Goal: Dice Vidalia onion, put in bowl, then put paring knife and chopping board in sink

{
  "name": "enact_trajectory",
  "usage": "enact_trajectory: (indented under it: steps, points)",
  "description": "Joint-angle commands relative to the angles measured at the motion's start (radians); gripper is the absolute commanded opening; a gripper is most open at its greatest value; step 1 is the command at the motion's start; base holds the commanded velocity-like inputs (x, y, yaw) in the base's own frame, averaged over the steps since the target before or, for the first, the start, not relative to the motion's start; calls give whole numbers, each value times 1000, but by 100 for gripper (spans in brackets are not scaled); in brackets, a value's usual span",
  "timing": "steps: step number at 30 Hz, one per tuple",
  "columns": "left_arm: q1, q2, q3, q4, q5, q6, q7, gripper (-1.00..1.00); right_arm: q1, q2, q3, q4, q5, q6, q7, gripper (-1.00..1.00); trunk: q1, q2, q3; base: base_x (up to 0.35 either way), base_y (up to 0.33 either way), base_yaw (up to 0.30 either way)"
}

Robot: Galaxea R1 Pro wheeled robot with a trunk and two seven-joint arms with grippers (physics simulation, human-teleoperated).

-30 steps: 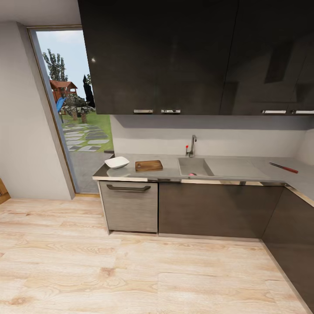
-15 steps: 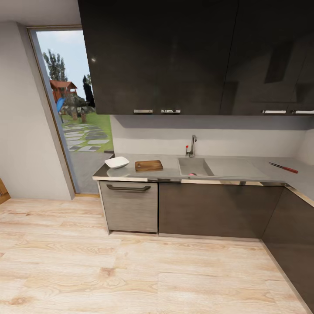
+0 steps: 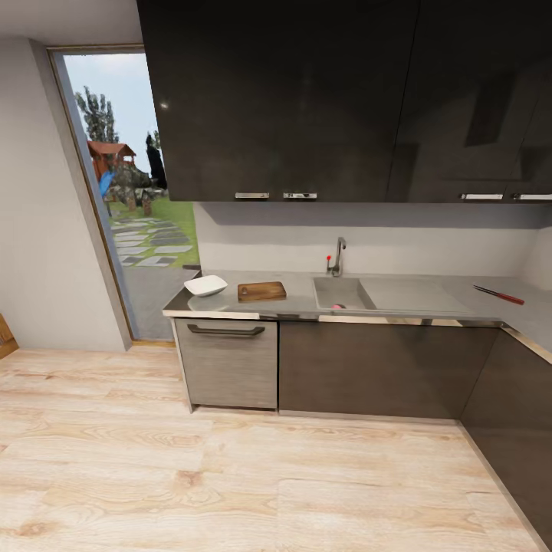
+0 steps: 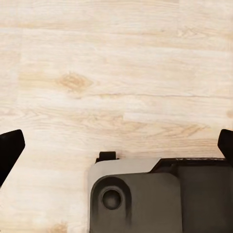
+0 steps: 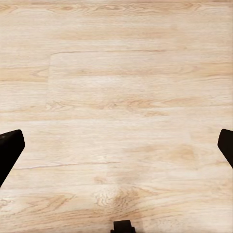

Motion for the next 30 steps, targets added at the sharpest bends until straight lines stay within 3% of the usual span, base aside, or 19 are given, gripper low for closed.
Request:
enact_trajectory:
  steps: [1, 20, 25, 30]
  points:
    - [0, 0, 0, -1, 0, -3, 0, 100, 0, 1, -4, 1, 0, -3, 1, 100, 0, -1, 0, 19, 0, 0]
    - [0, 6, 1, 16, 1, -3, 2, 100, 0, 1, -5, -1, 0, -4, 1, 100, 0, -1, 0, 309, 0, 0]
    - [0, 16, 3, 14, 2, -3, 3, 100, 0, -16, -7, -9, -2, -16, 1, 100, 0, -1, 0, 332, 0, 0]
    - [0, 19, 3, 14, 3, -3, 3, 100, 0, -21, -6, -118, -1, -24, -16, 100, 0, -1, 0, 111, 0, 0]
